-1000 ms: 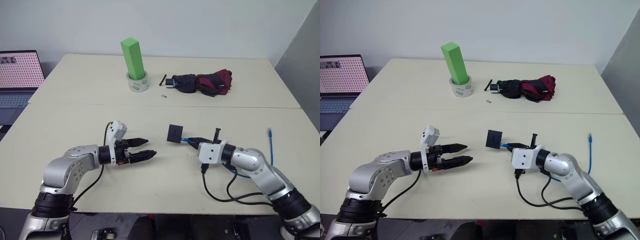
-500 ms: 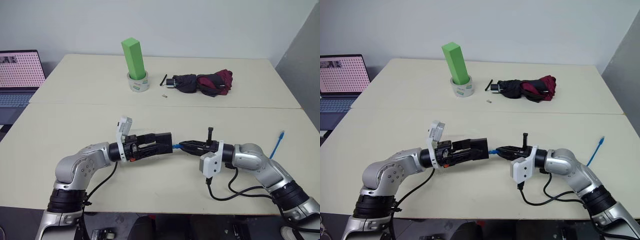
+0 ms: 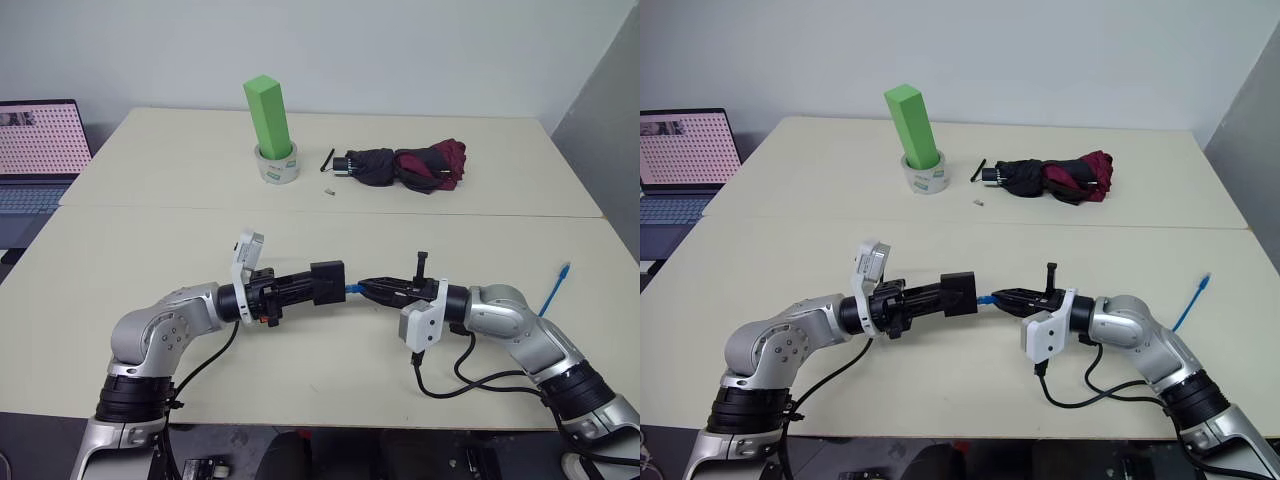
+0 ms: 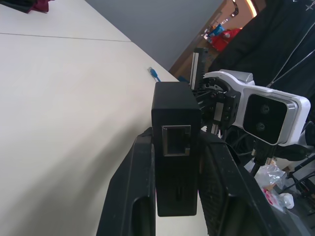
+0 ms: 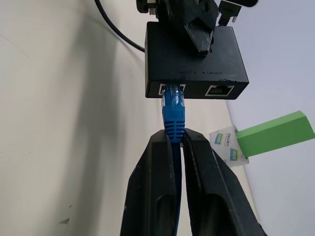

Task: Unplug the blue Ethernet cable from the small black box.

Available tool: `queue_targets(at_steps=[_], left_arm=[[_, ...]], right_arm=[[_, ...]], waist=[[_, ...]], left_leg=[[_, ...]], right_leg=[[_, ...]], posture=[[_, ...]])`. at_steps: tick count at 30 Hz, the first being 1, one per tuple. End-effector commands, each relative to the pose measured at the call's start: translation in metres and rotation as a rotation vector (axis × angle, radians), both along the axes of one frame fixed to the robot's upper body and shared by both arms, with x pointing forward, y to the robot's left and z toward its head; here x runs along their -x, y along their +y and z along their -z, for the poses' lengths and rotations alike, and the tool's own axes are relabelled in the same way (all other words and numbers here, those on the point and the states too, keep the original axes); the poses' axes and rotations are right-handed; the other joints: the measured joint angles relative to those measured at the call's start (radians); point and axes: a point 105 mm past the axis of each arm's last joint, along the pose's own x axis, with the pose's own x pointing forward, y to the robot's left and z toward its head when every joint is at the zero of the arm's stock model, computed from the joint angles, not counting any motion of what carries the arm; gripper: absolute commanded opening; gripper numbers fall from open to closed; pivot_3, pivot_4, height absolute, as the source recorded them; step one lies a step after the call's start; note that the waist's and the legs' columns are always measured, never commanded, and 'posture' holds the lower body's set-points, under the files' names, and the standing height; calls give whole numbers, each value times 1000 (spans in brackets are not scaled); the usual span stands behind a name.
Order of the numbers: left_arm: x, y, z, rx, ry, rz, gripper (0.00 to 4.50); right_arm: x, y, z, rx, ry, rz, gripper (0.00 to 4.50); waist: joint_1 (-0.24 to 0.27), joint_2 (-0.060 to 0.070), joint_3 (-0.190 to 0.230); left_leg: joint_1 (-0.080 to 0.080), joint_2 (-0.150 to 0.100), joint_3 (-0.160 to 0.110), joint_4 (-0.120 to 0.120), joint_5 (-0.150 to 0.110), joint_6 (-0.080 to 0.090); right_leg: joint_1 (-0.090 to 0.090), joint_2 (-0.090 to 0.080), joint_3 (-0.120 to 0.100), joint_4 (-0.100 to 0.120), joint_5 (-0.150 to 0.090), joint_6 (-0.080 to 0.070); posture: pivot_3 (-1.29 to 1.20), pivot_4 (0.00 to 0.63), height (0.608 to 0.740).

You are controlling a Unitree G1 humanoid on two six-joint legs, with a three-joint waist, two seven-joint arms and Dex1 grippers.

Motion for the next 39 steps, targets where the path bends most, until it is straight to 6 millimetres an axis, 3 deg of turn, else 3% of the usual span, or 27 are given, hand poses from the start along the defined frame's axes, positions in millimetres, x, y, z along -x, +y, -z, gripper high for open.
queue_targets(at_steps=[1, 3, 5, 7, 9, 14, 18, 21, 24, 30, 39], left_arm=[[0, -2, -5, -4, -31, 23, 783], [1, -2, -4, -13, -34, 26, 783], [1, -1, -4, -16, -35, 28, 783], [2, -1, -3, -23, -39, 35, 783], [3, 0, -3, -29, -42, 46, 783], [7, -1, -3, -49, -61, 77, 783], [7, 0, -3, -66, -84, 90, 783], [11, -4, -11, -66, -121, 135, 783], [16, -5, -19, -68, -152, 173, 783], [19, -4, -30, -61, -171, 194, 783], [19, -6, -34, -49, -178, 192, 783]], right_arm=[[9, 6, -8, 11, -45, -74, 7], [11, 5, -8, 6, -27, -86, 7], [12, 3, -8, 15, 7, -86, 708], [12, -1, -9, 25, 46, -78, 1138], [11, -9, -7, 46, 177, -16, 1657], [36, -16, -14, -11, 544, 30, 2979], [49, -12, -31, -164, 832, 48, 2999], [37, -8, -40, -315, 990, 93, 2999], [36, -2, -37, -357, 1158, 89, 2999], [25, 2, -36, -382, 1247, 94, 2999], [27, 6, -35, -391, 1354, 47, 2999]], waist=[[0, 0, 0], [0, 0, 0], [0, 0, 0], [0, 0, 0], [1, 0, 0], [4, 0, 0], [3, 0, 0], [2, 0, 0], [2, 0, 0], [2, 0, 0], [1, 0, 0]], left_leg=[[0, 0, 0, 0, 0, 0], [0, 0, 0, 0, 0, 0], [0, 0, 0, 0, 0, 0], [0, 0, 0, 0, 0, 0], [0, 0, 0, 0, 0, 0], [0, 0, 0, 0, 0, 0], [0, 0, -1, 0, 0, 0], [0, 0, -1, 0, 0, 0], [0, 0, -2, 0, 0, 0], [-1, -1, -1, 0, 0, 0], [-1, -1, -1, -1, 0, 1]], right_leg=[[0, 0, 0, 0, 0, 0], [0, 0, 0, 0, 0, 0], [0, 0, 0, 0, 0, 0], [0, 0, 0, 0, 0, 0], [0, 0, 0, 0, 0, 0], [1, 0, 0, -1, 0, 0], [1, 0, -1, 0, 0, 0], [1, 0, -1, -1, 0, 0], [1, 0, -1, -1, 0, 0], [1, -1, -1, -2, 0, 0], [0, -1, -1, -2, 0, 0]], posture=[[0, 150, 740], [0, 150, 740], [0, 150, 740], [0, 150, 740], [0, 150, 740], [0, 150, 740], [0, 150, 740], [0, 150, 740], [0, 150, 740], [0, 150, 740], [0, 150, 740]])
